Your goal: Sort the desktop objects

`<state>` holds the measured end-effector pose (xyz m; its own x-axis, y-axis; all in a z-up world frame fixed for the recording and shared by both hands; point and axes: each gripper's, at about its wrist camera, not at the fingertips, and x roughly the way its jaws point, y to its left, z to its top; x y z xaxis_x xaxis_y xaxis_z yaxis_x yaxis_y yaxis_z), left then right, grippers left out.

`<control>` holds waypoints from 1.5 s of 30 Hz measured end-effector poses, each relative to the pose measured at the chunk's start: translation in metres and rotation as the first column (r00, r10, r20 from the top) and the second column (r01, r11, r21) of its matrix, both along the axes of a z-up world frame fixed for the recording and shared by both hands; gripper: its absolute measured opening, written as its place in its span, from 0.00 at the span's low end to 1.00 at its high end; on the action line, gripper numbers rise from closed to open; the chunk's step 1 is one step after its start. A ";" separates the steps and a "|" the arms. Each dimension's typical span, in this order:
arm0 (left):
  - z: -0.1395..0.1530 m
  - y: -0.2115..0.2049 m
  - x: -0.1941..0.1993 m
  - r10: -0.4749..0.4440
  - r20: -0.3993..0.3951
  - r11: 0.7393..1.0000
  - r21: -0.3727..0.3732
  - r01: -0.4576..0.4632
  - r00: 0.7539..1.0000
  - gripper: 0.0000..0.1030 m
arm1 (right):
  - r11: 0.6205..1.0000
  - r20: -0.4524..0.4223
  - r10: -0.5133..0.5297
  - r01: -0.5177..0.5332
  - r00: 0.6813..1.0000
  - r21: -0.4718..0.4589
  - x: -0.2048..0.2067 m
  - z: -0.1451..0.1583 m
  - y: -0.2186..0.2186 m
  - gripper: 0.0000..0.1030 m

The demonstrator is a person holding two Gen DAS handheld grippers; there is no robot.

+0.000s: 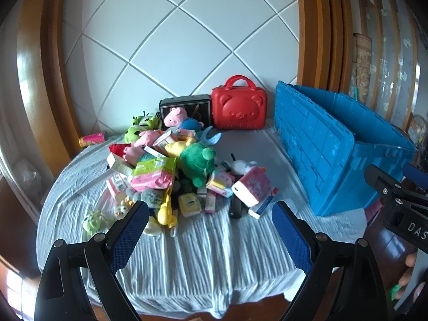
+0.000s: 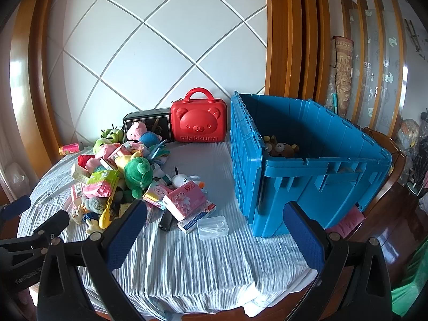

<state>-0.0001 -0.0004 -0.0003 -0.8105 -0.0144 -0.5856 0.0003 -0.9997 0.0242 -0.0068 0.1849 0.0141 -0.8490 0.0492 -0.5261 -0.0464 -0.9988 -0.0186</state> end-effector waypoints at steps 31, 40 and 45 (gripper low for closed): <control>-0.010 -0.010 -0.006 0.023 -0.007 1.000 0.007 -0.023 1.000 0.91 | 1.000 0.009 -0.006 0.006 1.000 0.003 -0.002 -0.003 0.001 1.00; -0.012 -0.013 -0.004 0.017 -0.007 1.000 0.002 -0.016 1.000 0.91 | 1.000 0.008 -0.003 0.003 1.000 0.008 0.001 -0.003 -0.002 1.00; -0.012 -0.018 -0.003 0.017 -0.009 1.000 0.004 -0.017 1.000 0.91 | 1.000 0.010 -0.001 0.001 1.000 0.012 0.002 -0.003 -0.006 1.00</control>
